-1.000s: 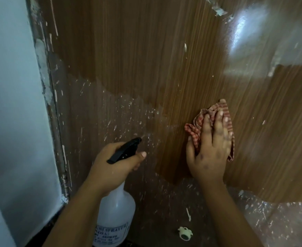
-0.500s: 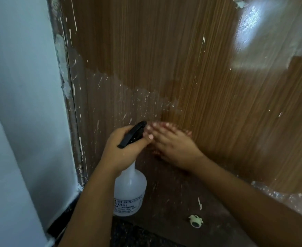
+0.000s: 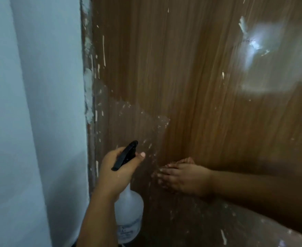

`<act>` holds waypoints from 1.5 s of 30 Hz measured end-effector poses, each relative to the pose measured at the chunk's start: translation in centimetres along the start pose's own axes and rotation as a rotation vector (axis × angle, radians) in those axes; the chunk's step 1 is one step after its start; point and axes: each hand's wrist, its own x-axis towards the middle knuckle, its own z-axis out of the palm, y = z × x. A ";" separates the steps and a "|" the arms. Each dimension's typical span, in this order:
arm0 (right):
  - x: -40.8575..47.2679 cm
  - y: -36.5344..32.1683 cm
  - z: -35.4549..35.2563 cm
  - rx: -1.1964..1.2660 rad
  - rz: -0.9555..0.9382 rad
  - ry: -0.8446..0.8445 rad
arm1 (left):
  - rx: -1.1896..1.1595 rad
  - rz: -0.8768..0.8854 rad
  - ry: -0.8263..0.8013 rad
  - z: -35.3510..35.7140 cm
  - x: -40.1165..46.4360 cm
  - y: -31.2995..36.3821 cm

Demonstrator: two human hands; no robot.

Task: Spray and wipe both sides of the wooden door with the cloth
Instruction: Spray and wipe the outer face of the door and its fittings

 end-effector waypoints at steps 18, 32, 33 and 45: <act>2.4 10.4 -6.8 -0.202 0.503 0.315 | 0.148 0.032 -0.057 -2.4 1.1 -1.9; 7.5 -0.1 -1.5 0.013 -0.137 -0.113 | 0.032 0.016 0.162 -5.2 1.9 -2.6; 7.8 1.4 -1.8 0.010 -0.060 -0.132 | 0.046 0.024 0.168 -5.4 2.0 -2.7; 14.4 11.1 -8.3 0.003 0.757 0.477 | 0.134 0.099 0.242 -6.7 3.6 -2.4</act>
